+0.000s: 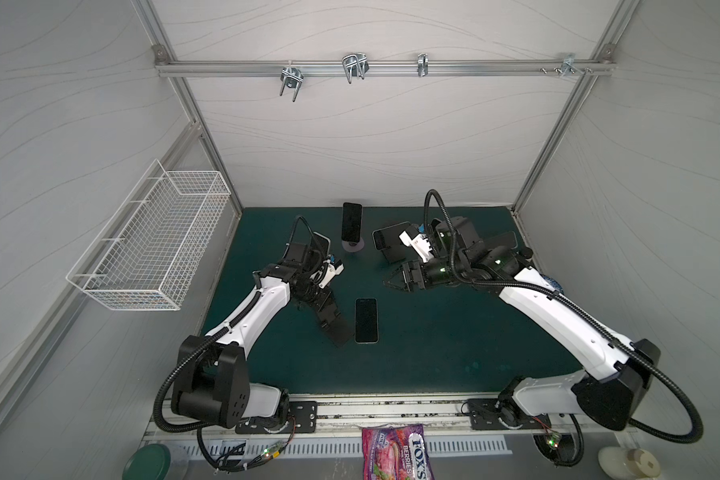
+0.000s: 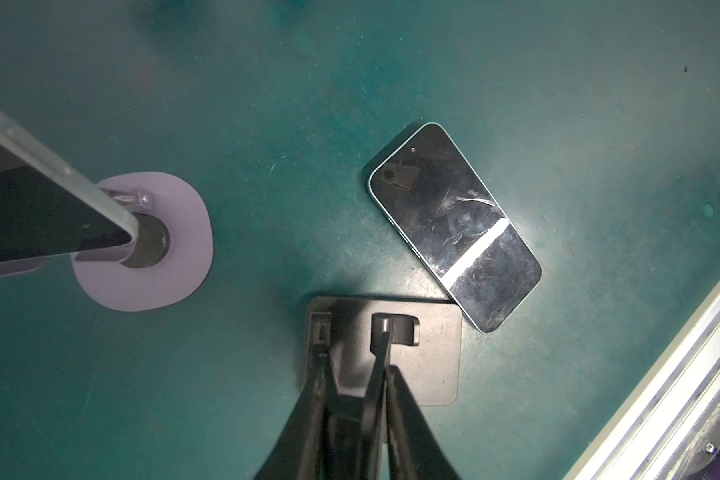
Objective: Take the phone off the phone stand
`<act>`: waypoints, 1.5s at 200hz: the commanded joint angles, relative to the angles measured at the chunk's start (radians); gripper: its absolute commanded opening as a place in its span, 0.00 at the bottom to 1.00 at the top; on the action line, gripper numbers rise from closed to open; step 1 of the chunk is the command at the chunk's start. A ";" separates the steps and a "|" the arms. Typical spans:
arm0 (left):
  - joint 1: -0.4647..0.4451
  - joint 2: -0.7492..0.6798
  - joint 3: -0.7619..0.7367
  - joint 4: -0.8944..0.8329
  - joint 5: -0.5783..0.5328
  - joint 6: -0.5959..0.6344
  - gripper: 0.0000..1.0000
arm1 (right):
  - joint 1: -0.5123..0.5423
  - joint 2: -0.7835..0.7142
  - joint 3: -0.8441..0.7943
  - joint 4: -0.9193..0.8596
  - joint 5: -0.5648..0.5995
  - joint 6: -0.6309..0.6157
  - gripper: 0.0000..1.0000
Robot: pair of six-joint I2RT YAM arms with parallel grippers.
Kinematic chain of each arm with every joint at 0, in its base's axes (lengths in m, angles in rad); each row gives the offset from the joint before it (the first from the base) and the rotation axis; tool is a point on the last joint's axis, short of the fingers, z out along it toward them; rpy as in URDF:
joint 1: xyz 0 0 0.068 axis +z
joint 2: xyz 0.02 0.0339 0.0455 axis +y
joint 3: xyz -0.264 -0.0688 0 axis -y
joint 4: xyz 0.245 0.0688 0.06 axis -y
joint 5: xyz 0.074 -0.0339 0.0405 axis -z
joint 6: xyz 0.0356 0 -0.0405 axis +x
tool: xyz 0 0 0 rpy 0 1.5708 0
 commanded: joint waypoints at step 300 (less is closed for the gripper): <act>0.020 -0.029 0.097 -0.135 0.203 0.187 0.00 | 0.005 0.003 0.038 0.002 -0.005 -0.012 0.86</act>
